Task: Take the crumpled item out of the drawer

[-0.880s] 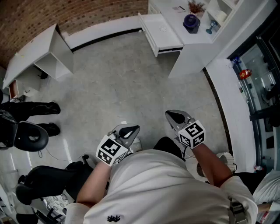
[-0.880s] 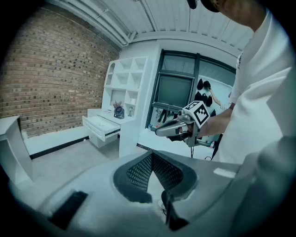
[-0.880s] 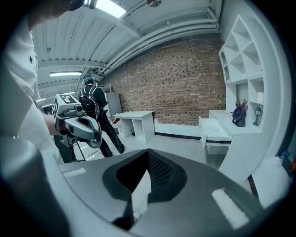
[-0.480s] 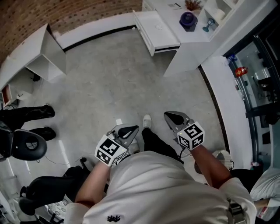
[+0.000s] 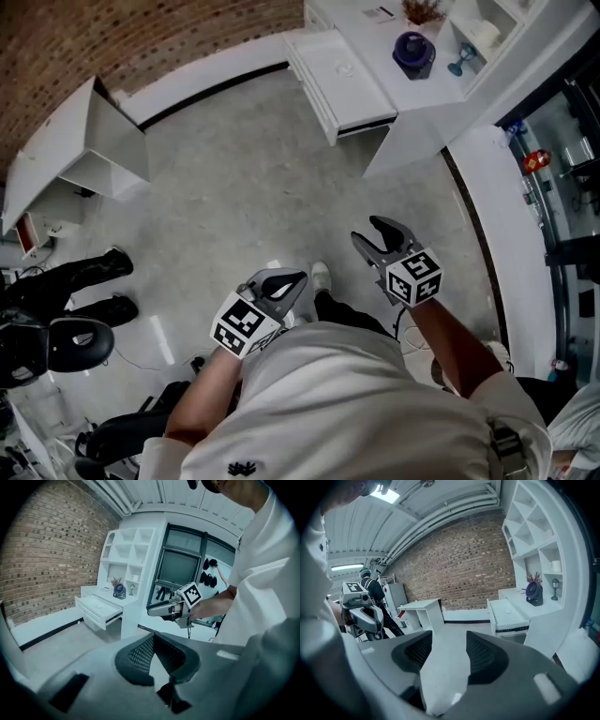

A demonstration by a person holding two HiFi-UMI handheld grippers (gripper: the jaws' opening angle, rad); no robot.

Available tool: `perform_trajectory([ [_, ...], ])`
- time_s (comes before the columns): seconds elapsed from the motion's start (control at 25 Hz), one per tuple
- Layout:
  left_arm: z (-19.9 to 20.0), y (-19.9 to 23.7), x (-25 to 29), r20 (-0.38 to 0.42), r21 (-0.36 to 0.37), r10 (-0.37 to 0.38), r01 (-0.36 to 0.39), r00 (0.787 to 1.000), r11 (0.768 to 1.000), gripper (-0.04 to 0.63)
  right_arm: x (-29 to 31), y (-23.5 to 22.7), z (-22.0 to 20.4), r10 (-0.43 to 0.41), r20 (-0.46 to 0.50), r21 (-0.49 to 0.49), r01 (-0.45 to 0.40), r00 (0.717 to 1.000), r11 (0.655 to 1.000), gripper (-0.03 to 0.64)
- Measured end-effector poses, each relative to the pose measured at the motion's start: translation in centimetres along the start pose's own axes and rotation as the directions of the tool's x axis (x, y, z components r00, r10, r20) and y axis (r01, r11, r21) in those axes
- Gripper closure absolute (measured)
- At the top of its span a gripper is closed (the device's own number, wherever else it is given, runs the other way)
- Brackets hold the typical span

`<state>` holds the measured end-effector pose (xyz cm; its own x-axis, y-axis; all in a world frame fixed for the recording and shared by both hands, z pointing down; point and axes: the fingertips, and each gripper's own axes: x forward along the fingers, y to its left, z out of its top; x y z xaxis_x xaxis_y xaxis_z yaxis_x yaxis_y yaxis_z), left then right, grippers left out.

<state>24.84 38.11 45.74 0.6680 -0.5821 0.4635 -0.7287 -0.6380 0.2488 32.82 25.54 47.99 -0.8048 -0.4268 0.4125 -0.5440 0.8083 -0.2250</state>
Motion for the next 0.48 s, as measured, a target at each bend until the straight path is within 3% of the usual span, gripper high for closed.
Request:
perform_trajectory([
  [0.28,5.7,6.2,5.1,0.015,0.016,0.036,-0.036,0.999,0.999,0.589,5.9,-7.9,3.8,0.012,-0.006,-0.009,-0.013,1.0,1.0,0.353],
  [0.48,7.5,10.1,6.1,0.009,0.014,0.036,-0.036,0.999,0.999,0.589,9.8,-10.6,5.1,0.008,-0.04,-0.023,-0.009,0.999,1.0,0.353],
])
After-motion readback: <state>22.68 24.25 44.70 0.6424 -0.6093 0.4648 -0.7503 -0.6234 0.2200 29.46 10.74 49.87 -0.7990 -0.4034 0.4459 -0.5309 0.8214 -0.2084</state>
